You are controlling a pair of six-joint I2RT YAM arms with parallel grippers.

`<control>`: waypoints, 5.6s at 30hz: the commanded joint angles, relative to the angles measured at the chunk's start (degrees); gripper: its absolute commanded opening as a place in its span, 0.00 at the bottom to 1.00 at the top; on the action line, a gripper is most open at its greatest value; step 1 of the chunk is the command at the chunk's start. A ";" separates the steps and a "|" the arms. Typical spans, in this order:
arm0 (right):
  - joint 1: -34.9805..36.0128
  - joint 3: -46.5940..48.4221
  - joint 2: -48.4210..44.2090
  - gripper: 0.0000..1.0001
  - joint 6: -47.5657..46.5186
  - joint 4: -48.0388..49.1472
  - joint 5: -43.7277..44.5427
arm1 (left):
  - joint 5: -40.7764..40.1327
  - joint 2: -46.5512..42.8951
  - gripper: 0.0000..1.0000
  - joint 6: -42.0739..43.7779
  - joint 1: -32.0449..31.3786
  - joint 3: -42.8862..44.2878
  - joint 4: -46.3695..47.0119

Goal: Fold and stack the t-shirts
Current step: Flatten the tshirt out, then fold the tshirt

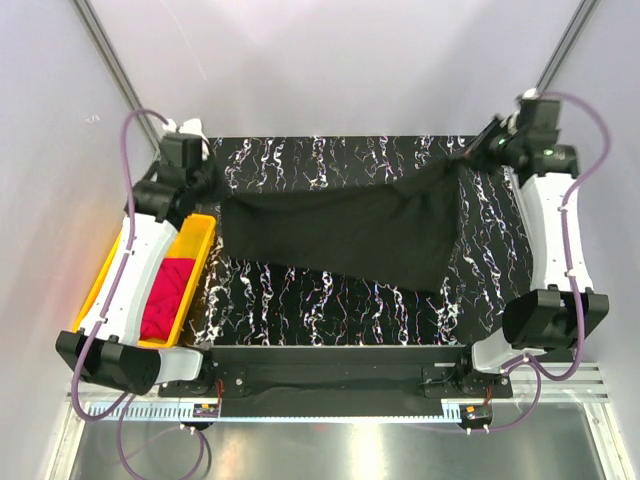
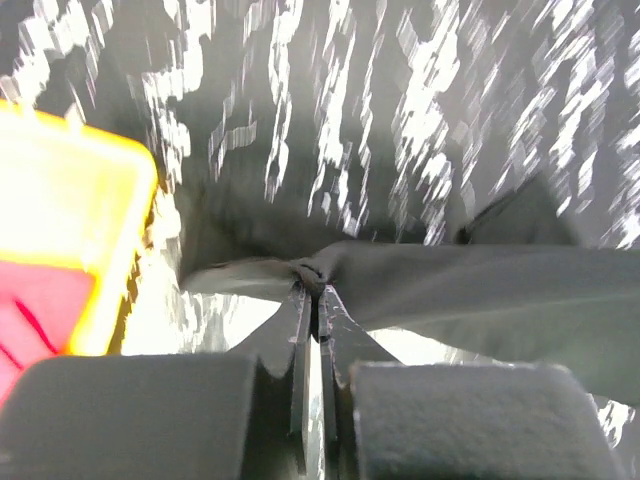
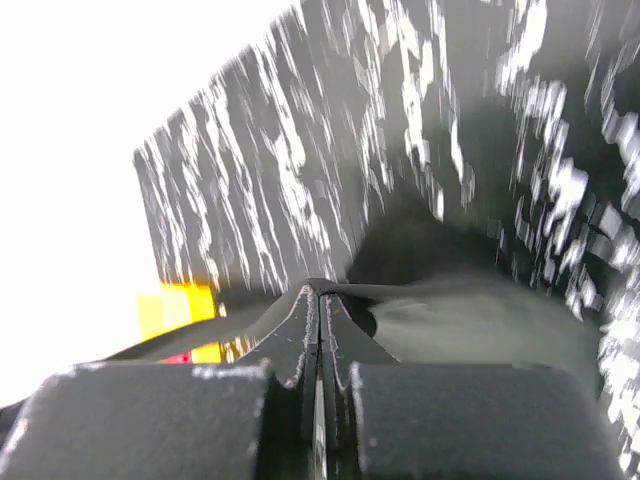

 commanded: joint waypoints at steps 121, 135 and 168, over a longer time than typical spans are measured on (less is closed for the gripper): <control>-4.10 -24.35 8.78 0.00 2.68 13.18 -2.70 | 9.71 44.48 0.00 6.39 6.23 8.58 16.24; -5.16 -24.61 11.50 0.10 1.91 12.13 -5.08 | 9.97 45.54 0.29 5.86 6.50 8.14 14.48; -5.42 5.62 38.75 0.54 -12.44 10.46 -1.20 | 27.37 57.05 0.38 -4.95 8.87 21.32 17.90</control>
